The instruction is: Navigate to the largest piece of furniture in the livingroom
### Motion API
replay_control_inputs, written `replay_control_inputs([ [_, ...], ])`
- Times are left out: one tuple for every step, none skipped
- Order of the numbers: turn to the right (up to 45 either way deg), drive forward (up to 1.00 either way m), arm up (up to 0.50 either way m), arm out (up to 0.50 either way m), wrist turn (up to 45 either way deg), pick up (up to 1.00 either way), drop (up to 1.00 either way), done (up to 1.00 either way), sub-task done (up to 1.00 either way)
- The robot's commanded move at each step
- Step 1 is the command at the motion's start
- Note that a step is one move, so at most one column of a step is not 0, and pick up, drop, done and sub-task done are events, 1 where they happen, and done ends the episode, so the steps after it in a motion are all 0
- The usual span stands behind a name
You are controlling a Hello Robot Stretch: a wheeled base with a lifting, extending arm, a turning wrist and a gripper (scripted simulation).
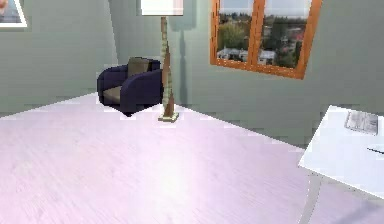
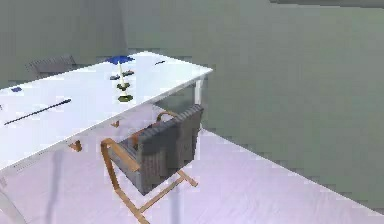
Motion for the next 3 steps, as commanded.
replay_control_inputs([
  [0.0, 1.00, 0.00, 0.00, 0.0, 0.00, 0.00, 0.00, 0.00],
  [-9.0, 0.00, 0.00, 0.00, 0.0, 0.00, 0.00, 0.00, 0.00],
  [0.0, 0.05, 0.00, 0.00, 0.0, 0.00, 0.00, 0.00, 0.00],
])
